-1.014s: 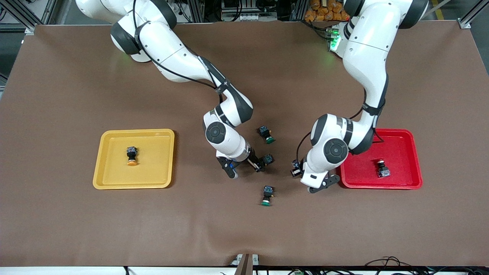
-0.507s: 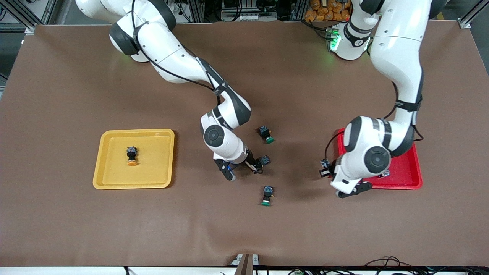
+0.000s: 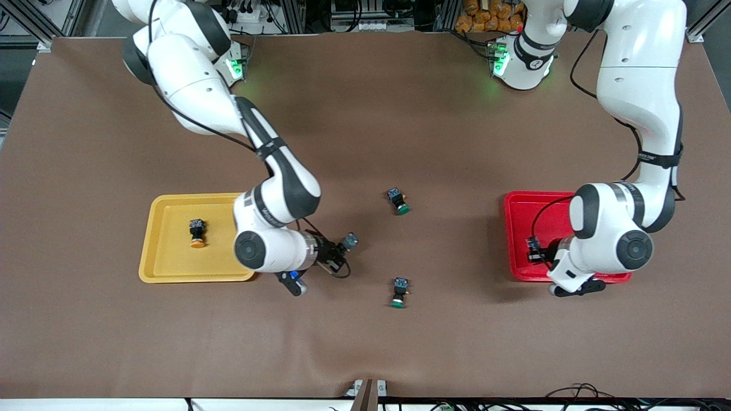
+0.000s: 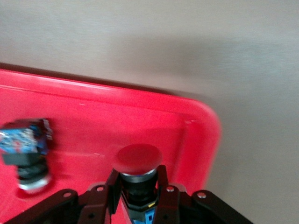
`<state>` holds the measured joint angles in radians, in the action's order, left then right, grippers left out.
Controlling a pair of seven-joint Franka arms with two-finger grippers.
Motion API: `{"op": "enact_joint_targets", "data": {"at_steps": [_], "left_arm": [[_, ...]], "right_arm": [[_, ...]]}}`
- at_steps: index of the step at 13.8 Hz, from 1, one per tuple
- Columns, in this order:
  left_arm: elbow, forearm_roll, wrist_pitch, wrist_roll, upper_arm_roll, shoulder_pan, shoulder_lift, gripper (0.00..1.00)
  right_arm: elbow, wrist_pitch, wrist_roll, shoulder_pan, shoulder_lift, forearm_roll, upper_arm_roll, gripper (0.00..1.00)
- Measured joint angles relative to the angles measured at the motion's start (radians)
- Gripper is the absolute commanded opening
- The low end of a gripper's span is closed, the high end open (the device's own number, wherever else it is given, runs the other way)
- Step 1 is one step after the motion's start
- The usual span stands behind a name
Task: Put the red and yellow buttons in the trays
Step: 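Place the red button in the red tray while the right gripper places orange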
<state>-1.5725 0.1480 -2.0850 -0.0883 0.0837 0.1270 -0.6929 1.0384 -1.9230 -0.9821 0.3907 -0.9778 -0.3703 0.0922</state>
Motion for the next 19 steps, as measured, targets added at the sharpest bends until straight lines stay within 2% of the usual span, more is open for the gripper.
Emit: {"op": "enact_joint_targets", "data": {"at_steps": [1,2,3,5,8,12,14,16,19], "left_arm": [[-0.012,0.0,-0.011,0.032,0.0,-0.018,0.0,0.06],[-0.026,0.0,-0.028,0.056,0.0,-0.03,0.0,0.24],[-0.038,0.0,-0.042,0.068,0.0,-0.037,0.0,0.47],[-0.047,0.0,-0.054,0.07,-0.001,-0.039,0.0,0.72],[-0.047,0.0,-0.057,0.07,-0.005,-0.039,0.0,1.0],[-0.041,0.0,-0.062,0.07,-0.009,-0.038,0.022,1.0],[-0.031,0.0,-0.051,0.07,-0.014,-0.032,0.071,1.0],[-0.016,0.0,0.014,0.068,-0.016,-0.025,0.143,1.0],[0.01,0.0,0.129,0.066,-0.018,-0.023,0.248,1.0]], "right_arm": [[0.0,0.044,0.078,-0.021,0.009,0.0,0.0,0.0],[0.0,0.09,0.151,-0.039,0.015,0.001,0.0,0.0],[0.0,0.134,0.207,-0.058,0.02,0.002,-0.001,0.0],[0.0,0.2,0.31,-0.102,0.033,0.009,-0.001,0.0],[0.003,0.283,0.449,-0.169,0.046,0.071,-0.001,0.0],[0.05,0.3,0.612,-0.207,0.056,0.152,0.0,0.0],[0.082,0.291,0.693,-0.224,0.059,0.164,-0.001,0.0],[0.129,0.256,0.78,-0.25,0.067,0.167,-0.001,0.0],[0.263,0.133,0.928,-0.297,0.111,0.17,-0.001,0.0]]}}
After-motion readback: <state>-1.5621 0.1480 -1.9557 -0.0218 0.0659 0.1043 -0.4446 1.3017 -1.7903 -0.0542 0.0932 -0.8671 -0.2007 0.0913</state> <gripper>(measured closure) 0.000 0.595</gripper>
